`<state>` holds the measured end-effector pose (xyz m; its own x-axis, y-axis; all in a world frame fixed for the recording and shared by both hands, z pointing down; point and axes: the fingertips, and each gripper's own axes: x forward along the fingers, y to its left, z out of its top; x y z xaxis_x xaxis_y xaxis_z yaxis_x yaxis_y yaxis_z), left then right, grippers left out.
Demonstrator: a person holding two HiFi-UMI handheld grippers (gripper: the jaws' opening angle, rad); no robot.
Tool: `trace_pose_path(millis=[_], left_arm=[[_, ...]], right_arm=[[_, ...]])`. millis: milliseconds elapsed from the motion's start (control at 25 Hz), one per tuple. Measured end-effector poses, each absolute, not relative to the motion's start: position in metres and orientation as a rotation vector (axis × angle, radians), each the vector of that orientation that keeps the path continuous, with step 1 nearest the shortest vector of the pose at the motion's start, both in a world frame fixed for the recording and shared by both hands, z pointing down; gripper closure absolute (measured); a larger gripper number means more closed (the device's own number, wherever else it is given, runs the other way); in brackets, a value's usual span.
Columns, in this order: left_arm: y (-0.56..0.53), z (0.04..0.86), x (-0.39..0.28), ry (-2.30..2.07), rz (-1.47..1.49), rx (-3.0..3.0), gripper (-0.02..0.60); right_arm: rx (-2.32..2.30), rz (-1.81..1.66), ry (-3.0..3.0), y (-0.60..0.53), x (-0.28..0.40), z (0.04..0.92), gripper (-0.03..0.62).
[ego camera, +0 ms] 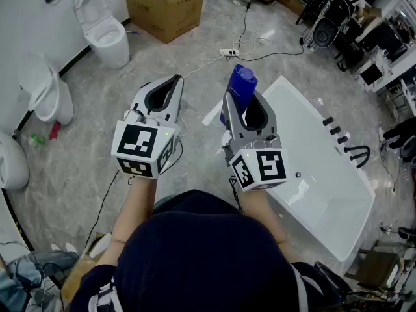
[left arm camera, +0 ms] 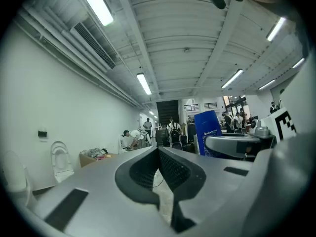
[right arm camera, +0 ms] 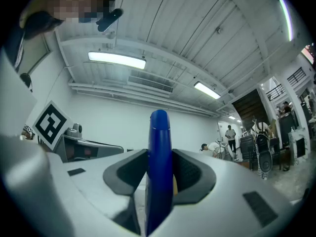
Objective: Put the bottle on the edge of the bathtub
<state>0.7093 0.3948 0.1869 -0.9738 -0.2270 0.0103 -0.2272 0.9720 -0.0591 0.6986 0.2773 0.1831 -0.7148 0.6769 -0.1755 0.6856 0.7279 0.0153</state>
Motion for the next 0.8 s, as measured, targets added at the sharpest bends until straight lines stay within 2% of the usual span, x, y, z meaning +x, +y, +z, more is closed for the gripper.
trace_pose_path(millis=[440, 600, 800], left_arm=[[0.388, 0.21, 0.685, -3.117, 0.099, 0.326, 0.56], [0.399, 0.226, 0.645, -3.096, 0.07, 0.37, 0.56], [0.415, 0.228, 0.564, -3.09, 0.074, 0.48, 0.56]], right_arm=[[1.101, -0.093, 2.763, 0.267, 0.662, 0.197, 0.424], [1.05, -0.082, 2.8, 0.27, 0.623, 0.212, 0.425], [0.941, -0.039, 2.837, 0.283, 0.549, 0.216, 0.424]])
